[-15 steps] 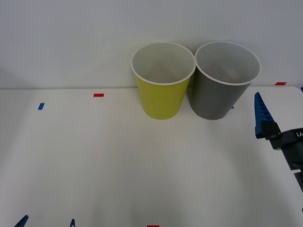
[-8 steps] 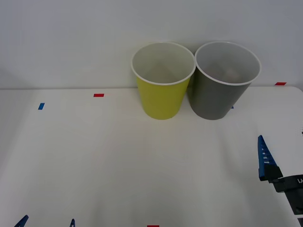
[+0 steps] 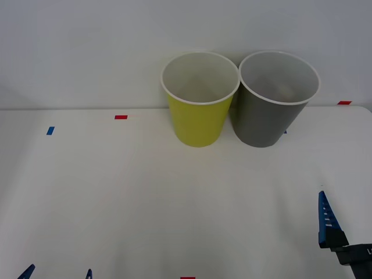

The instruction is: Put cans in the gray bin and PET bottles in the light green bin.

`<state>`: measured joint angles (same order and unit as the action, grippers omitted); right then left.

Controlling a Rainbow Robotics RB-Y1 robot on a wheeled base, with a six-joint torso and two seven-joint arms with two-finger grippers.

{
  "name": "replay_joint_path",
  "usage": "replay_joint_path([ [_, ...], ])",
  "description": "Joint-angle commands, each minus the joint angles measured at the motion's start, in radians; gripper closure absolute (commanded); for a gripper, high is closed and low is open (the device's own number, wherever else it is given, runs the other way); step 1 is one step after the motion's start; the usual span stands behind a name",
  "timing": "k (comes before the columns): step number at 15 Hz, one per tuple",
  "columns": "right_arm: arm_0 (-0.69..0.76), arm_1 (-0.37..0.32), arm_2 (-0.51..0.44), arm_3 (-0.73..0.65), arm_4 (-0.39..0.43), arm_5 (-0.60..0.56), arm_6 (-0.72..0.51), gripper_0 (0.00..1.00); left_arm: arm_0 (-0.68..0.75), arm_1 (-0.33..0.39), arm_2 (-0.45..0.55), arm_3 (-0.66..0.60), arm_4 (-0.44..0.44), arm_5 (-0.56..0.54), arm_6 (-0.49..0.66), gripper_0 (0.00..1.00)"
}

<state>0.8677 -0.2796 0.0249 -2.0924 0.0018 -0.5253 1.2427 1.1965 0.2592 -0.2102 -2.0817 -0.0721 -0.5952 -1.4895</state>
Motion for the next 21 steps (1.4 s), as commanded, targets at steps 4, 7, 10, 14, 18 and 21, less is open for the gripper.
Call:
replay_joint_path([
  [4, 0.168, 0.01, 0.038, 0.0, 0.012, -0.056, -0.025, 0.0, 0.0, 0.0, 0.0, 0.0, 0.0, 0.0, 0.0, 0.0],
  [7, 0.228, 0.01, 0.044, 0.0, 0.02, -0.058, -0.045, 0.0, 0.0, 0.0, 0.0, 0.0, 0.0, 0.0, 0.0, 0.0],
  [10, 0.269, 0.011, 0.053, 0.0, 0.029, -0.067, -0.069, 0.0, 0.0, 0.0, 0.0, 0.0, 0.0, 0.0, 0.0, 0.0],
  [14, 0.292, 0.011, 0.053, 0.0, 0.034, -0.065, -0.091, 0.0, 0.0, 0.0, 0.0, 0.0, 0.0, 0.0, 0.0, 0.0],
  [18, 0.295, 0.011, 0.053, 0.0, 0.034, -0.065, -0.091, 0.0, 0.0, 0.0, 0.0, 0.0, 0.0, 0.0, 0.0, 0.0],
  [21, 0.295, 0.011, 0.053, 0.0, 0.034, -0.065, -0.091, 0.0, 0.0, 0.0, 0.0, 0.0, 0.0, 0.0, 0.0, 0.0],
])
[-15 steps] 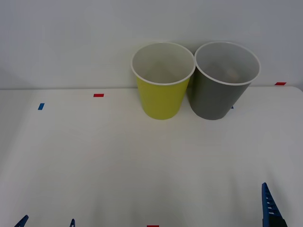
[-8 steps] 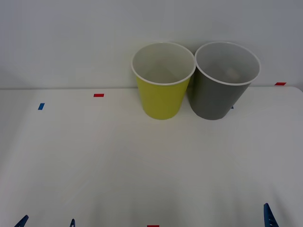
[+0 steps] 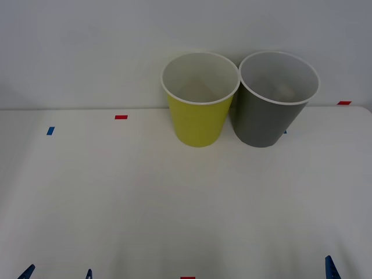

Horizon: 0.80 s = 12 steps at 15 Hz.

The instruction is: Put cans in the gray bin and PET bottles in the light green bin.

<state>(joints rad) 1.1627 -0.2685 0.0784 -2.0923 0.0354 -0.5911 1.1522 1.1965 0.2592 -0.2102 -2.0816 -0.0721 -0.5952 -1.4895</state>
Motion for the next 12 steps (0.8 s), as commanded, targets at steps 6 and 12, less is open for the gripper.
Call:
replay_joint_path([
  [6, 0.0, 0.0, 0.0, 0.0, 0.0, 0.0, 0.0, 0.0, 0.0, 0.0, 0.0, 0.0, 0.0, 0.0, 0.0, 0.0],
  [12, 0.0, 0.0, 0.0, 0.0, 0.0, 0.0, 0.0, 0.0, 0.0, 0.0, 0.0, 0.0, 0.0, 0.0, 0.0, 0.0],
])
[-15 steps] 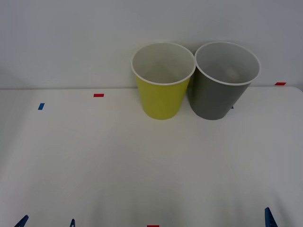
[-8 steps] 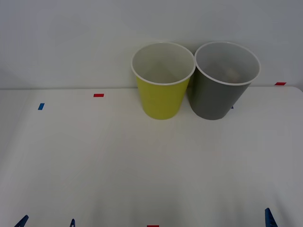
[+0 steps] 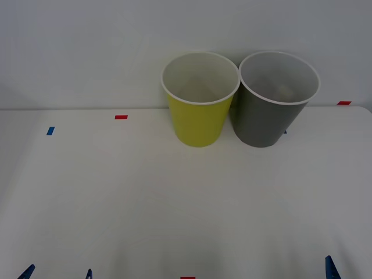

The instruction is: Put cans in the gray bin and PET bottles in the light green bin.

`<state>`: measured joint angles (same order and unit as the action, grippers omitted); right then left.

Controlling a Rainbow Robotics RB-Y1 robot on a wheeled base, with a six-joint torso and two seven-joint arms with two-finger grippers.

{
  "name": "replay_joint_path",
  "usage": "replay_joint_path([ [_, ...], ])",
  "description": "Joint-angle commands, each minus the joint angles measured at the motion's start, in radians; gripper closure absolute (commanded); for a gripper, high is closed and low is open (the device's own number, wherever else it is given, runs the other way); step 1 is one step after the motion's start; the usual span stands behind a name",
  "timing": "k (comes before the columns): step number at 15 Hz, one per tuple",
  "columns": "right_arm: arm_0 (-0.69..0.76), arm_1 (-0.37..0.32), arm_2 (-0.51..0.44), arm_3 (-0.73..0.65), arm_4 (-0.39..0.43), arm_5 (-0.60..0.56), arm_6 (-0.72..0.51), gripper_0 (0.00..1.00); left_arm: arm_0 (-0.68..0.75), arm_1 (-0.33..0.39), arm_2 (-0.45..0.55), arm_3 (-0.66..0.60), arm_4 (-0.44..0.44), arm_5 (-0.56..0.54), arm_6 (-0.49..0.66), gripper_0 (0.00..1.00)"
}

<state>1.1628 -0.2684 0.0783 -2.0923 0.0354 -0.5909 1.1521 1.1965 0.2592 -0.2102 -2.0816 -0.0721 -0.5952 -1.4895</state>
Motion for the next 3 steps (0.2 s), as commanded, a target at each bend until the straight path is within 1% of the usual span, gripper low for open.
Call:
replay_joint_path([
  [1, 0.0, 0.0, 0.0, 0.0, 0.0, 0.0, 0.0, 0.0, 0.0, 0.0, 0.0, 0.0, 0.0, 0.0, 0.0, 0.0],
  [3, 0.0, 0.0, 0.0, 0.0, 0.0, 0.0, 0.0, 0.0, 0.0, 0.0, 0.0, 0.0, 0.0, 0.0, 0.0, 0.0],
])
